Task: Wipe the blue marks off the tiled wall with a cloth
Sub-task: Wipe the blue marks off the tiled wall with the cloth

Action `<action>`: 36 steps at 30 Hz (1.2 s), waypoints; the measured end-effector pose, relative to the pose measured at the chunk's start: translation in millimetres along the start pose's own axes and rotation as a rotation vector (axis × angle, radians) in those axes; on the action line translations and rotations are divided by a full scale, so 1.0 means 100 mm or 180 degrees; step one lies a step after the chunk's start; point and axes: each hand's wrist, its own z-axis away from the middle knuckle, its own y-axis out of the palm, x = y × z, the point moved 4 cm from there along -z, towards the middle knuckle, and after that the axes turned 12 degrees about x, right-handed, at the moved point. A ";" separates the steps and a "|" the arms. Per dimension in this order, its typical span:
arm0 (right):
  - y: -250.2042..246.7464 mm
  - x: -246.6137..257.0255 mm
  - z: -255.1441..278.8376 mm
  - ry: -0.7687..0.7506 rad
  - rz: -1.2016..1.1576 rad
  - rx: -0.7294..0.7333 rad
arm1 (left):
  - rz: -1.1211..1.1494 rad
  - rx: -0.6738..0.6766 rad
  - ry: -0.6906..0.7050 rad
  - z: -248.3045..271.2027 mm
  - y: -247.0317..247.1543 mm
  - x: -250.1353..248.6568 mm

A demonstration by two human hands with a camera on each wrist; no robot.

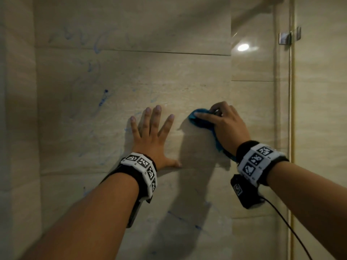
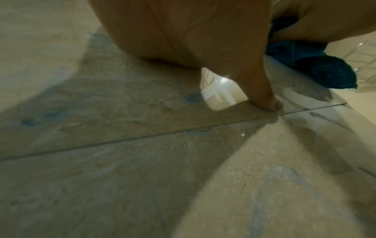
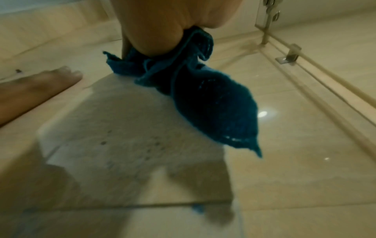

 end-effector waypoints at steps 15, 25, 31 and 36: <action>0.00 -0.23 0.16 0.0209 -0.0100 0.0279 | -0.0009 0.0066 -0.0023 0.00 0.01 -0.01; 0.07 -0.14 0.28 0.0287 0.0177 -0.0303 | -0.0057 0.0082 -0.0048 0.00 0.02 -0.01; 0.33 0.07 0.65 -0.0107 0.0236 0.0019 | -0.0014 0.0062 -0.0038 0.00 0.01 -0.01; 0.26 0.04 0.52 0.0103 -0.0041 0.0168 | -0.0019 0.0017 -0.0037 0.00 0.01 -0.01</action>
